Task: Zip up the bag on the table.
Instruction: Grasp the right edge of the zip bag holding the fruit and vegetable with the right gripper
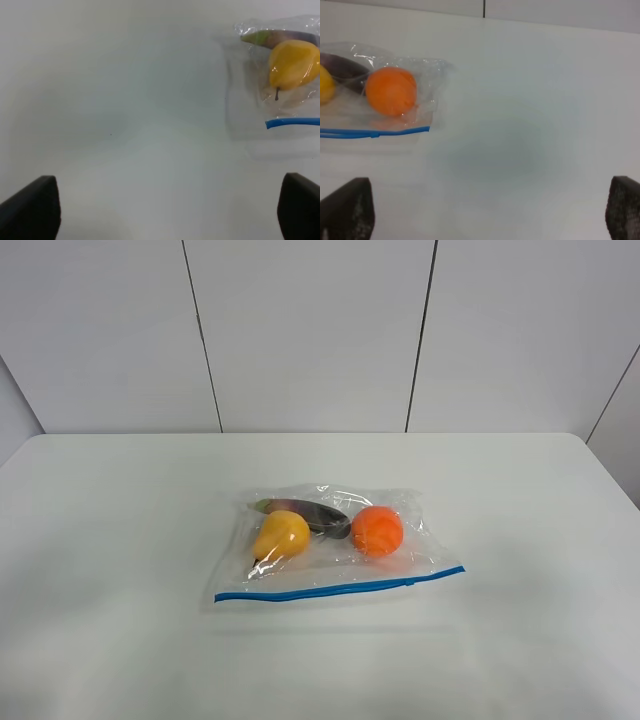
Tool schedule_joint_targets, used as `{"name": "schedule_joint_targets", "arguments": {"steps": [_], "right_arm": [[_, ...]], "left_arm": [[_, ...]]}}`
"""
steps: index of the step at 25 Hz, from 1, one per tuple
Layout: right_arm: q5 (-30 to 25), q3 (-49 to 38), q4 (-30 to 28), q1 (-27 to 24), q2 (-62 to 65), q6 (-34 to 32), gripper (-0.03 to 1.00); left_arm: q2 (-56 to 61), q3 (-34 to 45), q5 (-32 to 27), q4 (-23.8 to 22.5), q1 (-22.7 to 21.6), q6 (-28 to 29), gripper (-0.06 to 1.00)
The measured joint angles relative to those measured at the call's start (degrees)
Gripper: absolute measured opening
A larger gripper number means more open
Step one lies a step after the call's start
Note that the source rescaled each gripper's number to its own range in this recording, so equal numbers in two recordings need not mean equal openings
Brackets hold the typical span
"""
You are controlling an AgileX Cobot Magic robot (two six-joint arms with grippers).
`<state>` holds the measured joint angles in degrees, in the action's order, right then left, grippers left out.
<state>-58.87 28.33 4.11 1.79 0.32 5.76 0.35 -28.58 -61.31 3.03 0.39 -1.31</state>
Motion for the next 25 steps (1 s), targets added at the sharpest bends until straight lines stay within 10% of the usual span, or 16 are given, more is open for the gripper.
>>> {"name": "schedule_joint_targets", "arguments": {"steps": [12,25], "right_arm": [[-0.15,0.59,0.05,0.0,-4.16,-0.19,1.0],[-0.32,23.53,8.69,0.0,-52.38,-1.32,1.0]], "left_arm": [[0.0,0.0,0.0,0.0,0.0,0.0,1.0],[0.0,0.0,0.0,0.0,0.0,0.0,1.0]]}}
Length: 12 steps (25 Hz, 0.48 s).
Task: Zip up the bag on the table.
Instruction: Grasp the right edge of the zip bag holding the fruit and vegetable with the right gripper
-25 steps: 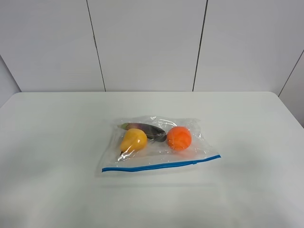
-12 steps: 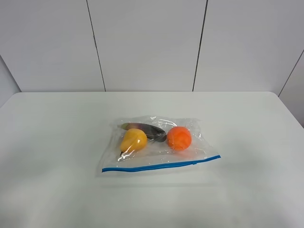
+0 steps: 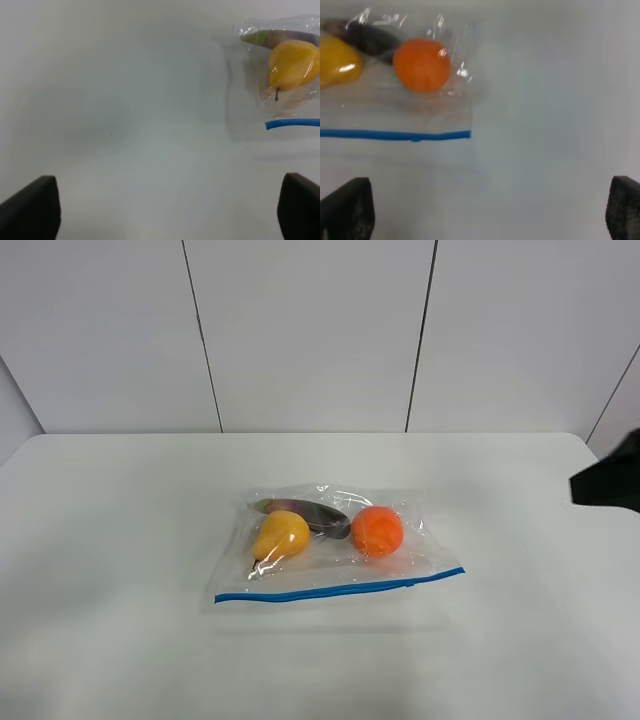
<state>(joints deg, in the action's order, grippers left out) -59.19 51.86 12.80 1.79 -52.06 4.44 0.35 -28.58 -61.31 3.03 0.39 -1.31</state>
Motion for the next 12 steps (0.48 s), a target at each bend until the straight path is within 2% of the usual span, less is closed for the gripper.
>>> {"name": "schedule_joint_targets", "arguments": {"steps": [6,10,12], "right_arm": [[-1.04,2.99,6.09,0.0,-22.57,0.85,0.92],[0.56,3.1,8.88,0.0,-33.37,4.27,0.91],[1.89,3.15,12.28,-0.85,-37.63,7.26,0.91]], "left_arm": [[0.0,0.0,0.0,0.0,0.0,0.0,1.0],[0.0,0.0,0.0,0.0,0.0,0.0,1.0],[0.0,0.0,0.0,0.0,0.0,0.0,1.0]]}}
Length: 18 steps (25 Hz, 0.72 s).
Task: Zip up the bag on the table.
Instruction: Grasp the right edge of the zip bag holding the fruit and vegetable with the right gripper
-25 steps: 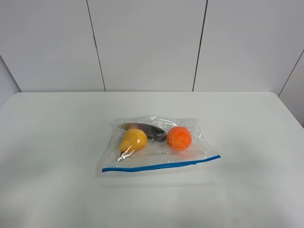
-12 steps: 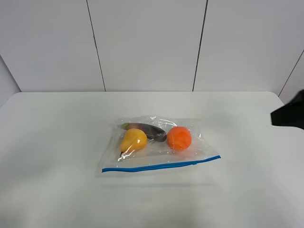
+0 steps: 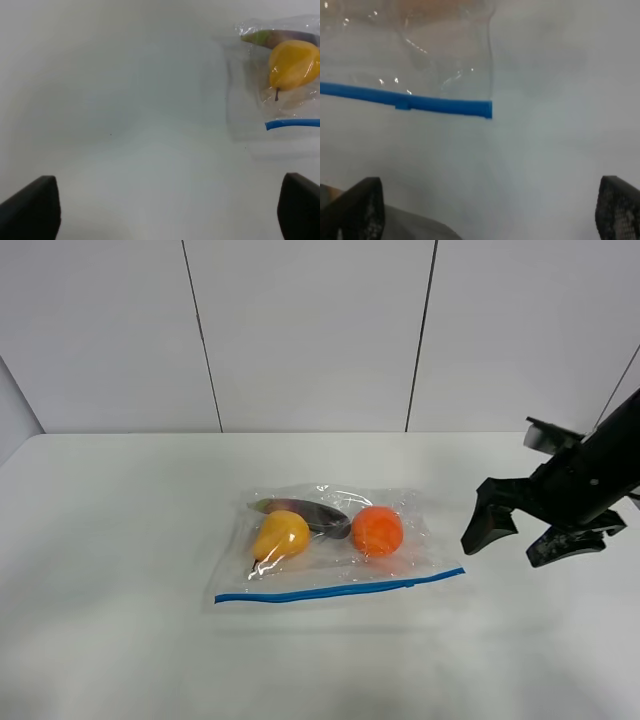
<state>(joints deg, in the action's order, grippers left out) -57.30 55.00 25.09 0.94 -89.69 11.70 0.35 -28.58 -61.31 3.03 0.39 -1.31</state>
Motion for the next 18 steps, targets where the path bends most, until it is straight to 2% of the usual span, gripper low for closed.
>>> {"name": "schedule_joint_targets", "arguments": {"steps": [3,6,11,15,18], "right_arm": [[0.69,0.06,8.0,-3.8,-5.05,5.8,0.87],[-1.22,0.06,16.49,-7.9,-9.66,12.73,0.84],[-3.18,0.06,26.21,-9.6,-15.88,20.34,0.8],[-4.51,0.09,31.76,-9.66,-19.69,24.01,0.76],[-6.04,0.09,31.4,-9.66,-21.69,24.84,0.75]], "left_arm": [[0.0,0.0,0.0,0.0,0.0,0.0,1.0],[0.0,0.0,0.0,0.0,0.0,0.0,1.0],[0.0,0.0,0.0,0.0,0.0,0.0,1.0],[0.0,0.0,0.0,0.0,0.0,0.0,1.0],[0.0,0.0,0.0,0.0,0.0,0.0,1.0]]}}
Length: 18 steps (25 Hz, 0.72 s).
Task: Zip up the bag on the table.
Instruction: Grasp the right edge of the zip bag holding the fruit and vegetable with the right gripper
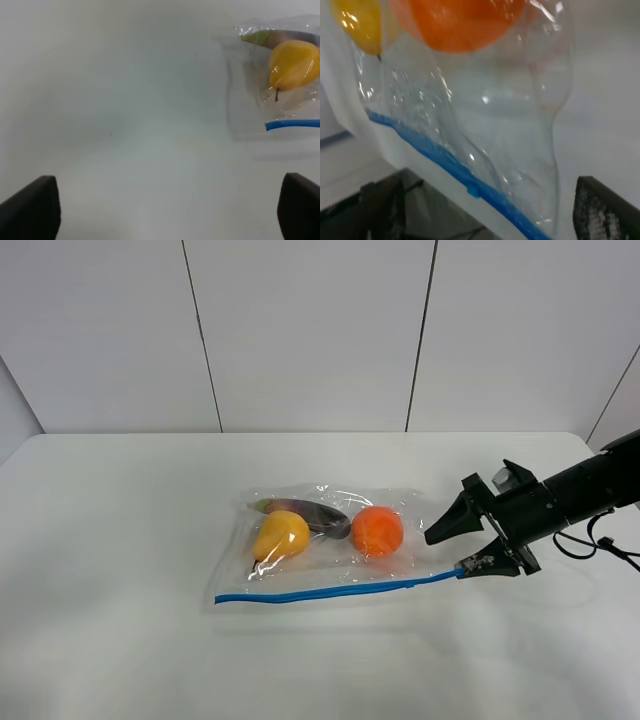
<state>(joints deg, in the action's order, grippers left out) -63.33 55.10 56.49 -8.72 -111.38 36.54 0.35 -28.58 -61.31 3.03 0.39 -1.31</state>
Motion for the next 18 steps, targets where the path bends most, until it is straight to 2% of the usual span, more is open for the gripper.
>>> {"name": "schedule_joint_targets", "arguments": {"steps": [6,16,18], "right_arm": [[-0.7,0.0,-1.69,0.0,-1.13,0.14,0.68],[-2.61,0.02,-1.62,0.0,-2.36,0.27,0.67],[-3.03,0.02,-1.21,0.0,-2.55,0.27,0.64]], "left_arm": [[0.0,0.0,0.0,0.0,0.0,0.0,1.0],[0.0,0.0,0.0,0.0,0.0,0.0,1.0],[0.0,0.0,0.0,0.0,0.0,0.0,1.0]]}}
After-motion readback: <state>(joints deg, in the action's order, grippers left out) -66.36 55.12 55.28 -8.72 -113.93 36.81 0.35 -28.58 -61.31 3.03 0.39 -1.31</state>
